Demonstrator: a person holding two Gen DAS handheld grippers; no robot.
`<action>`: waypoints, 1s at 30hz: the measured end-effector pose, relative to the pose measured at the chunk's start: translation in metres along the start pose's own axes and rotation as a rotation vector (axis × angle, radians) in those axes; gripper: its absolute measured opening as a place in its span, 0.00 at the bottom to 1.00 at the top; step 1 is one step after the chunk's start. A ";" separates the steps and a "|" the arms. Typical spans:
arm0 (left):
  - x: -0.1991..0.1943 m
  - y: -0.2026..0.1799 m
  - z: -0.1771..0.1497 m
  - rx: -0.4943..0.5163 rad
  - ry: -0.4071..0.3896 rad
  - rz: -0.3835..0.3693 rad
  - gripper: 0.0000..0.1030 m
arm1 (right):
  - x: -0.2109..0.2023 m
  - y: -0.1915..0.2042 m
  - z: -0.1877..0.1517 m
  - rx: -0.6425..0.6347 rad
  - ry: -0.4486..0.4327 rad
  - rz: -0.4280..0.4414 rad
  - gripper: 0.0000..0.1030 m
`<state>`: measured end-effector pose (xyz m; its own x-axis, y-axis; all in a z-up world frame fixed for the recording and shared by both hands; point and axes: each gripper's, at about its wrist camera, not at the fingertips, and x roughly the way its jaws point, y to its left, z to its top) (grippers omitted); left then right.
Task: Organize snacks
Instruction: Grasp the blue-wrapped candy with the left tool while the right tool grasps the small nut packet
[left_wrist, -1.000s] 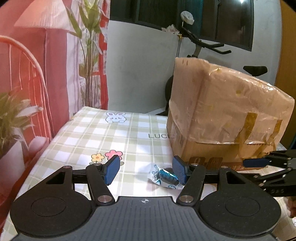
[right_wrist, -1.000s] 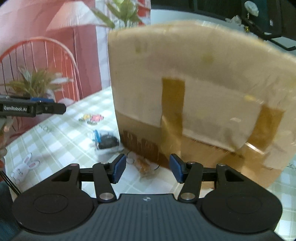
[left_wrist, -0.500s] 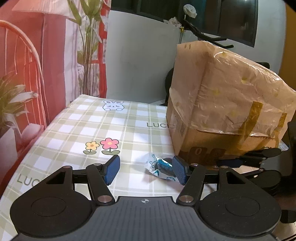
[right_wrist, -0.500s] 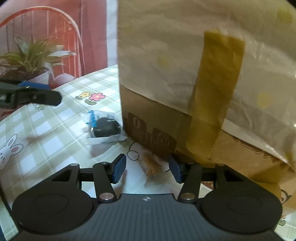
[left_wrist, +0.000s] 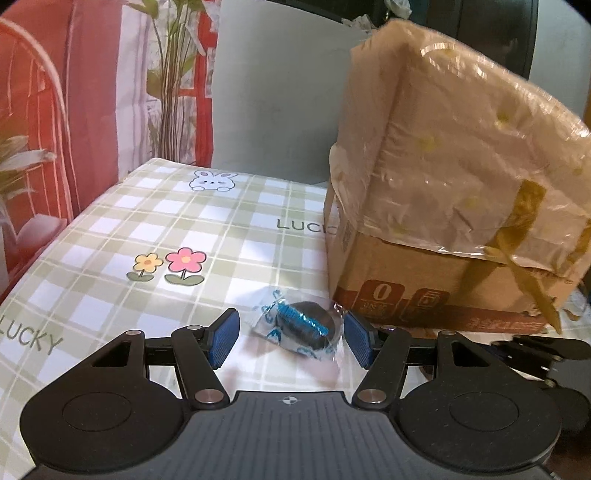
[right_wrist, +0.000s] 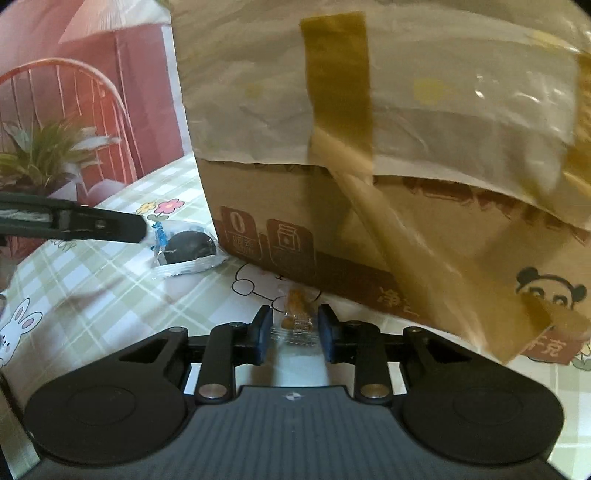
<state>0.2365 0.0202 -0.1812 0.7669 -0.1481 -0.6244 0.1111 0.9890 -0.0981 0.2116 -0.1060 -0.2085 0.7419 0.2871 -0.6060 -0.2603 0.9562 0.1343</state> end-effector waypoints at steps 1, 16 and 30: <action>0.004 -0.003 0.001 0.012 -0.002 0.012 0.64 | -0.001 0.000 0.000 -0.003 -0.006 0.002 0.28; 0.015 0.003 -0.004 -0.025 0.012 0.084 0.72 | -0.003 -0.006 -0.001 0.044 -0.024 0.029 0.28; 0.003 0.020 0.003 0.103 0.028 -0.020 0.72 | -0.004 -0.010 -0.002 0.053 -0.023 0.034 0.28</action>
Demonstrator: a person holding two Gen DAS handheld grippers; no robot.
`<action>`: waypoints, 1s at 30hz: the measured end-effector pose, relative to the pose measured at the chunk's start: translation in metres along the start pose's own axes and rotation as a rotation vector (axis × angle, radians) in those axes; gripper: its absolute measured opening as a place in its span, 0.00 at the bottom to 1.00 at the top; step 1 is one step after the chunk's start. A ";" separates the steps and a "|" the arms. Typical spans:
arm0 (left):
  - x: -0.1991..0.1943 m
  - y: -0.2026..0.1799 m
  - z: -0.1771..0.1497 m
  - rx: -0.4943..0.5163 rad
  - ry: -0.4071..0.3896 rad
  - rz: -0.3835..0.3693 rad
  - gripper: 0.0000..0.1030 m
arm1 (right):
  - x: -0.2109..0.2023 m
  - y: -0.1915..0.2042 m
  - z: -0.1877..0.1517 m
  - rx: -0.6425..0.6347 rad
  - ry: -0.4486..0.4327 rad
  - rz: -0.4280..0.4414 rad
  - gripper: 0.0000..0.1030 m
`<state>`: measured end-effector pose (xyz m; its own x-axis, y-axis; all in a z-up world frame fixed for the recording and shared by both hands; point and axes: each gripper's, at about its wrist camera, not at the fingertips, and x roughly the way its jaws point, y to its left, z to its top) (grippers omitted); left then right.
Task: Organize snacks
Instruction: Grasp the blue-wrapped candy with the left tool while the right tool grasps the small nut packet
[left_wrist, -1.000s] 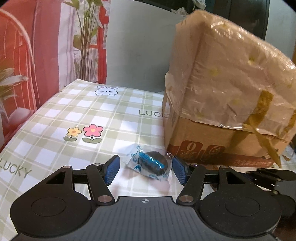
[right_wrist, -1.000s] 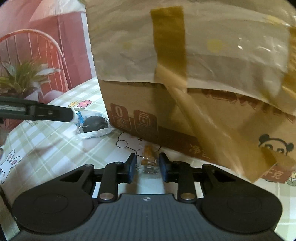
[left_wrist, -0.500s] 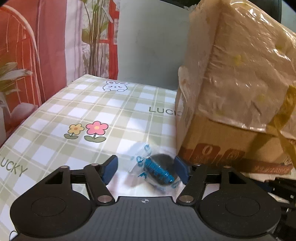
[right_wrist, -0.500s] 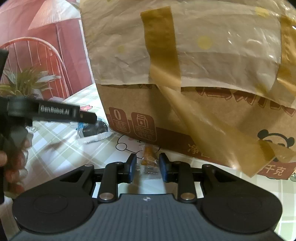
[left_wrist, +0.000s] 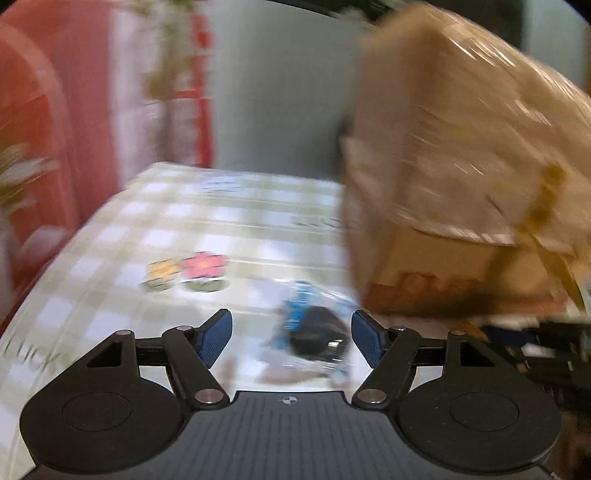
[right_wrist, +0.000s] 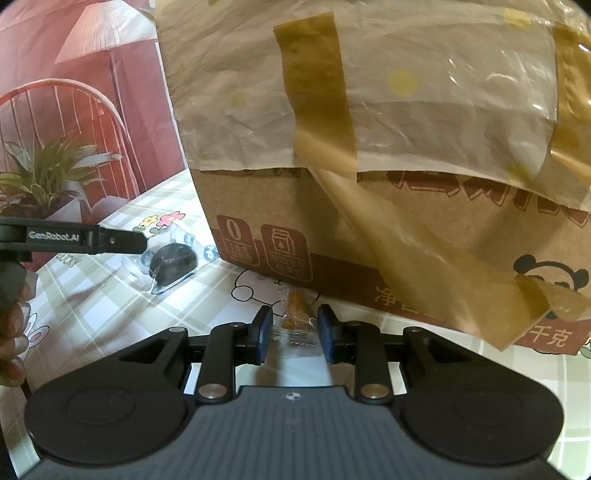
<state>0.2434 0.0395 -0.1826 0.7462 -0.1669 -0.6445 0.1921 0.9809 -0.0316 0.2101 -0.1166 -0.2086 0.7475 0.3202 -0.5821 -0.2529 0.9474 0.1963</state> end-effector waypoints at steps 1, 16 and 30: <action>0.004 -0.005 0.001 0.034 0.012 -0.010 0.72 | 0.000 0.000 0.000 0.003 0.000 0.001 0.28; 0.026 -0.025 -0.009 0.045 0.050 0.077 0.49 | -0.001 -0.002 0.000 0.007 -0.001 0.008 0.28; -0.040 -0.044 -0.027 -0.173 -0.041 0.023 0.48 | -0.001 0.008 -0.002 -0.030 -0.004 -0.017 0.28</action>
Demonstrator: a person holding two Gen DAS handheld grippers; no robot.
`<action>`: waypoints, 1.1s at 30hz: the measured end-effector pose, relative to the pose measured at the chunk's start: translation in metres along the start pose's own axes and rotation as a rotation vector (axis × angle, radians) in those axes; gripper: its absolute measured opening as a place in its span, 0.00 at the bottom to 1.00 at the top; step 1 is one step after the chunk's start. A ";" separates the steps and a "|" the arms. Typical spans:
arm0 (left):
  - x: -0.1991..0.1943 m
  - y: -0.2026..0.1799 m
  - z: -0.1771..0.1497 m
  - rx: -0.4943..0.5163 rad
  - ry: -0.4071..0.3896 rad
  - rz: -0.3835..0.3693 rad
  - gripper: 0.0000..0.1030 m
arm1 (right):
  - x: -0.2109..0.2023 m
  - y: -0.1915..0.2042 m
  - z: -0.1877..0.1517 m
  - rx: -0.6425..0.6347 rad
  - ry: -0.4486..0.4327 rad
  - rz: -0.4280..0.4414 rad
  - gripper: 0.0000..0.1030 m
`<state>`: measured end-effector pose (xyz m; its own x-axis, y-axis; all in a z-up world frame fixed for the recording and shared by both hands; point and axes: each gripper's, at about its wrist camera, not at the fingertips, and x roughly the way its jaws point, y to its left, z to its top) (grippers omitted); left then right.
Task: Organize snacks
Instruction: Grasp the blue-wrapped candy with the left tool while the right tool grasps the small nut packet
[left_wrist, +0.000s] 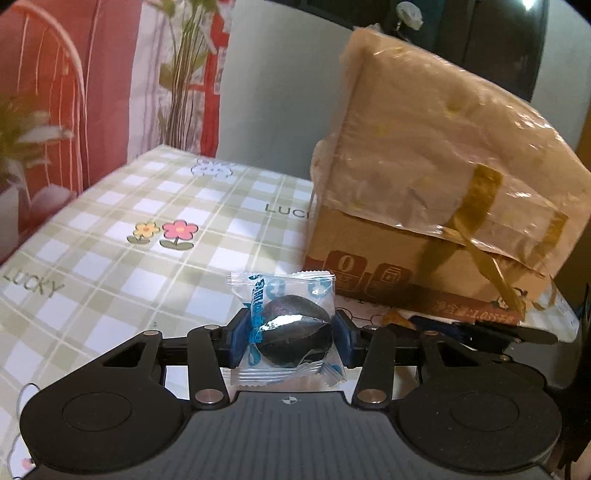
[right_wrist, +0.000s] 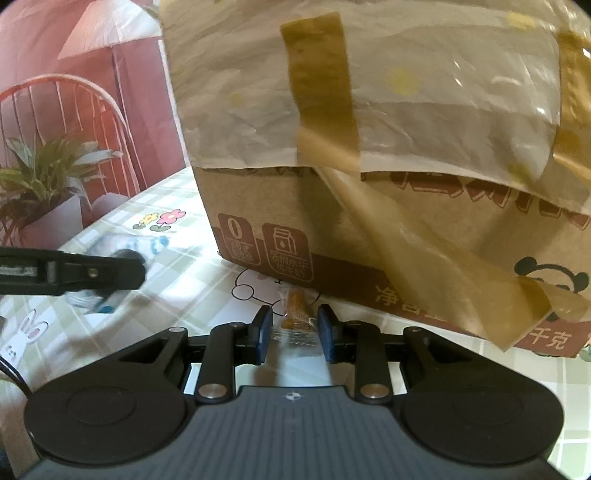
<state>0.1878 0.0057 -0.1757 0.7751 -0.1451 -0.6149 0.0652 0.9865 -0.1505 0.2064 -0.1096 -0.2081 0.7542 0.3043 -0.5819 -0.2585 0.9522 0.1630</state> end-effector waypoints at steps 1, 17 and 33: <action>-0.003 -0.002 -0.001 0.007 0.001 0.003 0.48 | -0.001 0.003 -0.001 -0.017 -0.006 0.001 0.28; -0.040 -0.032 -0.012 0.076 -0.033 -0.032 0.48 | -0.054 0.005 -0.015 -0.035 -0.011 0.031 0.28; -0.039 -0.032 -0.024 0.082 0.001 -0.038 0.48 | -0.051 0.010 -0.031 -0.033 0.057 0.023 0.34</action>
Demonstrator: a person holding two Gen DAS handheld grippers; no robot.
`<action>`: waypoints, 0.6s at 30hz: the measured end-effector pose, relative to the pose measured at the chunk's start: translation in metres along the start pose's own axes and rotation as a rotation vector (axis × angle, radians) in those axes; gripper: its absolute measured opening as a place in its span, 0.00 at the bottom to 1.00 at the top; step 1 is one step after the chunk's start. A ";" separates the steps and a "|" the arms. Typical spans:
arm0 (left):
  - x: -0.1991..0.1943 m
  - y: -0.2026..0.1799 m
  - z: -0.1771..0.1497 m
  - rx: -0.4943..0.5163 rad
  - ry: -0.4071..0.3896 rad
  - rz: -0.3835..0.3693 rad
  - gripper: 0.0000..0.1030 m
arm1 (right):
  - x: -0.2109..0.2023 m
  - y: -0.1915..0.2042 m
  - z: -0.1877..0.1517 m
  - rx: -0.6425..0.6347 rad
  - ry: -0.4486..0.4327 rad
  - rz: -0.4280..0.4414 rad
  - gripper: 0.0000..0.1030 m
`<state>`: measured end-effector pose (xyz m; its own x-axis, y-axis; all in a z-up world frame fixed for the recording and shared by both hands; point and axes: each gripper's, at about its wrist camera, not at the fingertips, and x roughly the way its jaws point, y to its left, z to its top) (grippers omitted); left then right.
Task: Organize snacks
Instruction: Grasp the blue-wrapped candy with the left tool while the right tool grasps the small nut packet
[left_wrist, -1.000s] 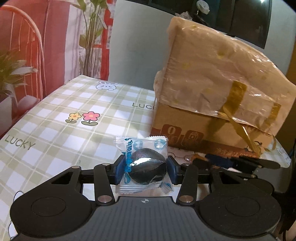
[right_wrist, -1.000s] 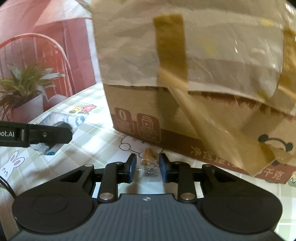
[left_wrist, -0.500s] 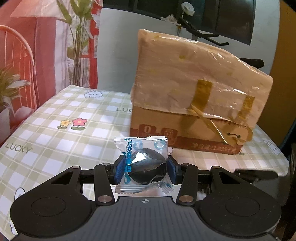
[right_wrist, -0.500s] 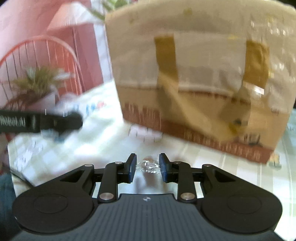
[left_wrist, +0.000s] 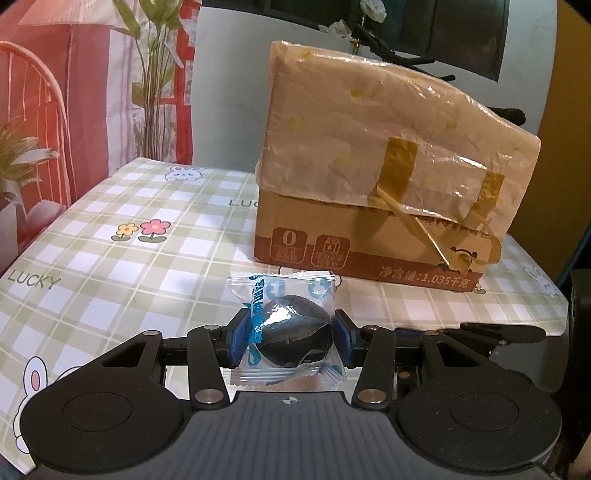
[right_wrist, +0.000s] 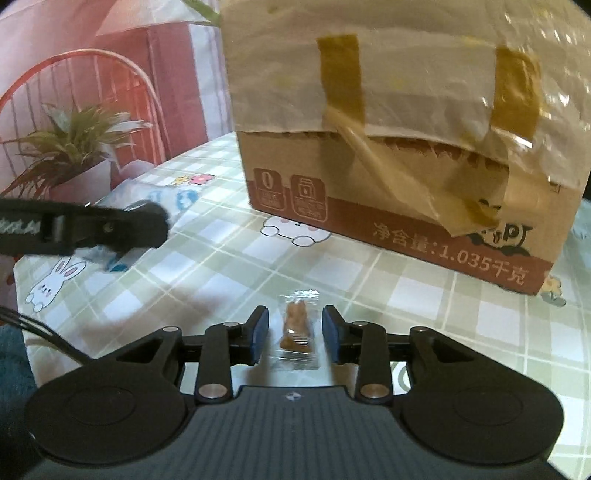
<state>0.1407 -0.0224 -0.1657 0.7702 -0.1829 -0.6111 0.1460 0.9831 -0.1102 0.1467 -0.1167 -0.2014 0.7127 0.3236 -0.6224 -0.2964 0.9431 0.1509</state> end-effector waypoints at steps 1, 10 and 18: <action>0.001 0.000 -0.001 0.000 0.003 0.000 0.48 | 0.001 -0.001 0.000 0.007 -0.007 0.003 0.34; 0.004 0.001 -0.004 0.000 0.017 0.001 0.48 | 0.000 0.003 -0.004 -0.032 -0.024 -0.001 0.21; 0.001 0.000 -0.004 0.012 -0.002 0.006 0.48 | -0.007 -0.001 -0.005 -0.008 -0.060 0.009 0.21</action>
<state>0.1391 -0.0229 -0.1693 0.7720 -0.1772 -0.6104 0.1488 0.9841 -0.0974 0.1391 -0.1205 -0.2014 0.7467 0.3367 -0.5736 -0.3081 0.9394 0.1503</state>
